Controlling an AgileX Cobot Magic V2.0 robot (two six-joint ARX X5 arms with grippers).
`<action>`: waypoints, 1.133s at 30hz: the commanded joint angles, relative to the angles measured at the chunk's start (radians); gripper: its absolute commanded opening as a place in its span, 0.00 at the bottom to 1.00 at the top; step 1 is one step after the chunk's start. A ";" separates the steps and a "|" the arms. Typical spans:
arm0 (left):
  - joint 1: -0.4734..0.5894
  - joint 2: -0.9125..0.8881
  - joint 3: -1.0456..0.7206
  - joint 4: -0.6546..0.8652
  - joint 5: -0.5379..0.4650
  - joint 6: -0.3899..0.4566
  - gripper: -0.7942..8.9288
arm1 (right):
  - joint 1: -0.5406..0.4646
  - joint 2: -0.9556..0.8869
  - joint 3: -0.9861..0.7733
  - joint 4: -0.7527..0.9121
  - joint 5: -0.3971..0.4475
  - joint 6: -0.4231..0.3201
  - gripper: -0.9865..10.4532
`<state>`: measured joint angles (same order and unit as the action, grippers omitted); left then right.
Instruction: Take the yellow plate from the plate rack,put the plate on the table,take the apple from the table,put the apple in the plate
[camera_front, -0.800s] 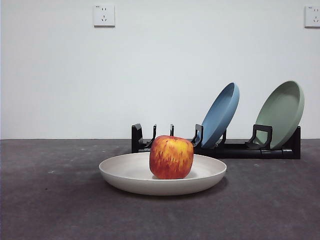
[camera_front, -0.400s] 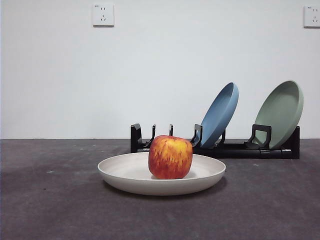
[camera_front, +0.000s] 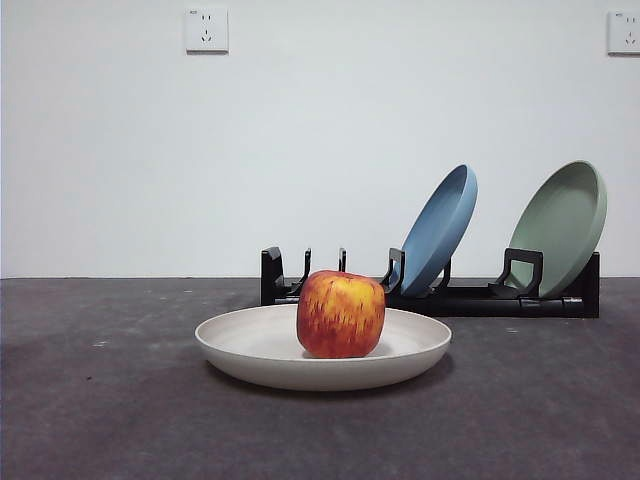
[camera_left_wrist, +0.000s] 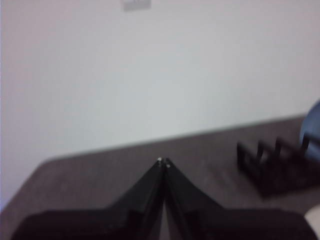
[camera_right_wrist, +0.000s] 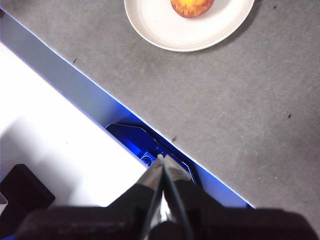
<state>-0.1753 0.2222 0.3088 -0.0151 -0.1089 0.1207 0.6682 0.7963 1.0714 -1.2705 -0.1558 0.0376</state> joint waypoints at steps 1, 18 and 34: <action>0.019 -0.056 -0.085 0.014 0.008 0.002 0.08 | 0.003 -0.001 -0.006 0.005 0.002 0.006 0.09; 0.095 -0.220 -0.286 -0.132 0.009 -0.095 0.08 | 0.003 -0.001 -0.006 0.005 0.002 0.006 0.09; 0.103 -0.219 -0.286 -0.214 0.010 -0.151 0.08 | 0.003 -0.001 -0.006 0.005 0.002 0.006 0.09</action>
<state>-0.0746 0.0063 0.0353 -0.2321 -0.0986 -0.0204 0.6682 0.7963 1.0714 -1.2705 -0.1558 0.0376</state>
